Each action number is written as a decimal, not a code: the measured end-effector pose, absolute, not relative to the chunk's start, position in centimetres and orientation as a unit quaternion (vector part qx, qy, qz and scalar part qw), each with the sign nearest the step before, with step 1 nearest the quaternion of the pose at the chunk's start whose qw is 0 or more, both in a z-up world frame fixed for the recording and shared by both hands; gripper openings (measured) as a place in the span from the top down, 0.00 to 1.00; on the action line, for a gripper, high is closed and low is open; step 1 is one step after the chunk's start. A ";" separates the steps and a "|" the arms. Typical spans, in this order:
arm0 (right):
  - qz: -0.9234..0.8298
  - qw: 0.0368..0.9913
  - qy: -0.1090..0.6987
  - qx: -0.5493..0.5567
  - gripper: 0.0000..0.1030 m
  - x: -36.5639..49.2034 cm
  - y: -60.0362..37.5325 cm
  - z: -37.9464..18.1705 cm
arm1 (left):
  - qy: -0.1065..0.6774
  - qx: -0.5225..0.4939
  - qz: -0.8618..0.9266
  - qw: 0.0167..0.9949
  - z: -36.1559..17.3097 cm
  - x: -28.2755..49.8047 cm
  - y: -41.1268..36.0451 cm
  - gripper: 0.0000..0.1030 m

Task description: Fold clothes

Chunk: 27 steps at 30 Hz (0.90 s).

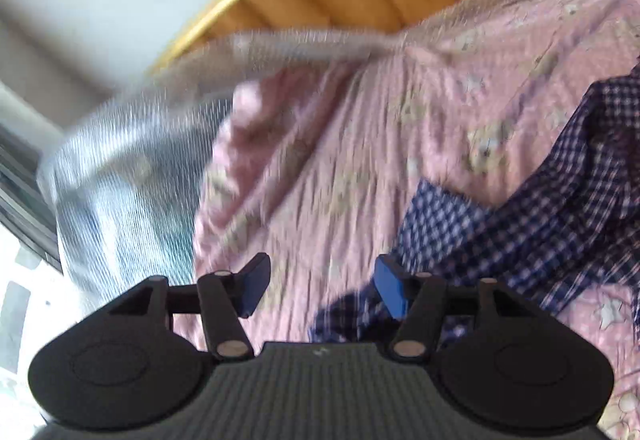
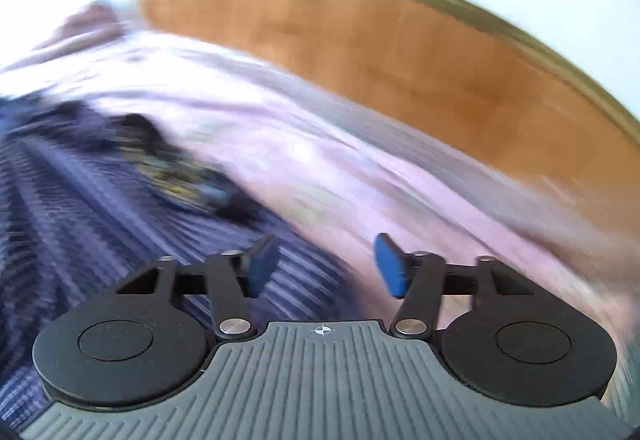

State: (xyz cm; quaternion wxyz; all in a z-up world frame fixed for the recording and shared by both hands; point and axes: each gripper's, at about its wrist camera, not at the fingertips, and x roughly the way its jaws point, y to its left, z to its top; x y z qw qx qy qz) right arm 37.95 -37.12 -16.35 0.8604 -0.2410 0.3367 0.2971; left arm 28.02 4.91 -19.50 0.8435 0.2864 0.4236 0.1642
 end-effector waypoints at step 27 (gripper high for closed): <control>0.264 0.877 0.376 -0.143 0.66 55.8 -31.6 -20.8 | 0.476 0.256 -0.025 0.841 -27.4 55.9 -10.9 0.80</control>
